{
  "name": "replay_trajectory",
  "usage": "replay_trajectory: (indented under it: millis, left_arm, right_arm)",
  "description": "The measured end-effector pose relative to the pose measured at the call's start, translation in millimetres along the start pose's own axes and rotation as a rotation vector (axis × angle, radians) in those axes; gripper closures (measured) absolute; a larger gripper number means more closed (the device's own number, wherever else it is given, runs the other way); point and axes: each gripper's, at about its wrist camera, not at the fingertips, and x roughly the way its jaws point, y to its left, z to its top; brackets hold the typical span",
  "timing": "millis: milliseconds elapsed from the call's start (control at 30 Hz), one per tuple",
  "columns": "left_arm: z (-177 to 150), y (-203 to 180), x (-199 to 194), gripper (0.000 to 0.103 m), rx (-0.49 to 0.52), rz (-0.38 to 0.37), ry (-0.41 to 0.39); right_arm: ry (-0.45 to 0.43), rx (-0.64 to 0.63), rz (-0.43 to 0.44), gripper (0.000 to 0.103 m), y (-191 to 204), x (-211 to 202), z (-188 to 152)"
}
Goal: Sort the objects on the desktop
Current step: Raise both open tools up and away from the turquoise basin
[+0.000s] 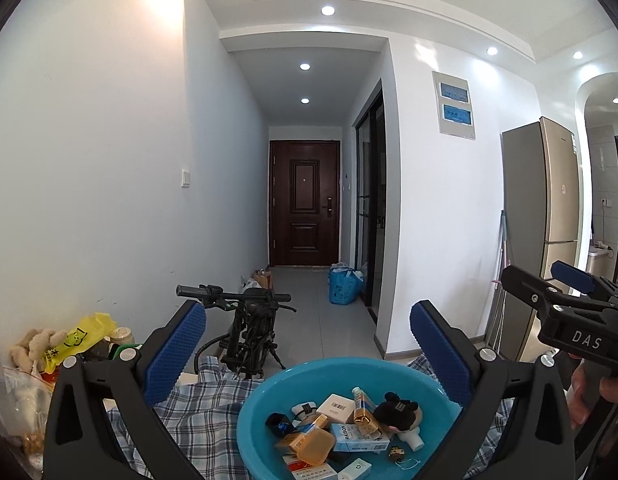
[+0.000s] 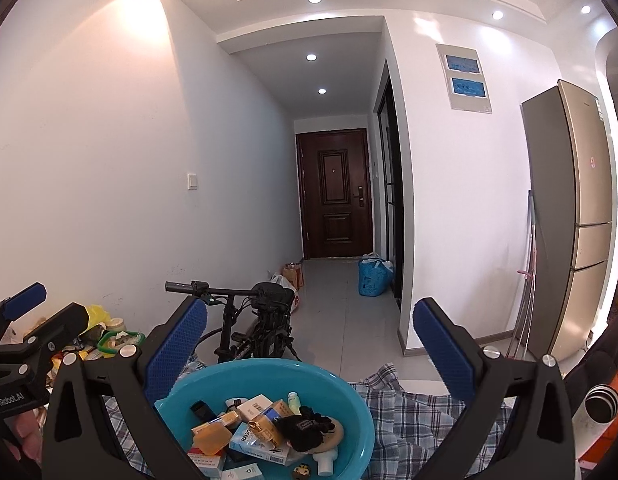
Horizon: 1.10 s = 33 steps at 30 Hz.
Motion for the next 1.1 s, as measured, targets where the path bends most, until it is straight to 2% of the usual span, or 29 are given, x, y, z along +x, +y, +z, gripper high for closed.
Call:
replay_trajectory:
  millis: [167, 433, 667, 900, 1100]
  left_arm:
    - [8.4, 10.2, -21.8, 0.000, -0.024, -0.017, 0.013]
    - [12.9, 15.5, -64.2, 0.000, -0.049, -0.037, -0.018]
    - [9.2, 13.0, -96.8, 0.000, -0.004, -0.066, -0.015]
    - [-12.7, 19.9, -126.5, 0.000, -0.047, -0.094, -0.018]
    - [-43.6, 29.5, -134.3, 0.000, -0.107, -0.048, -0.018]
  right_arm:
    - [-0.006, -0.029, 0.027, 0.000, 8.0, -24.1, 3.8]
    - [-0.003, -0.093, 0.011, 0.000, 22.9, -57.8, 3.8]
    - [-0.013, -0.108, 0.026, 0.000, 29.4, -89.7, 4.0]
    - [0.025, -0.098, 0.067, 0.000, 29.5, -113.6, -20.4]
    - [0.033, -0.109, 0.077, 0.000, 34.8, -137.0, -48.1]
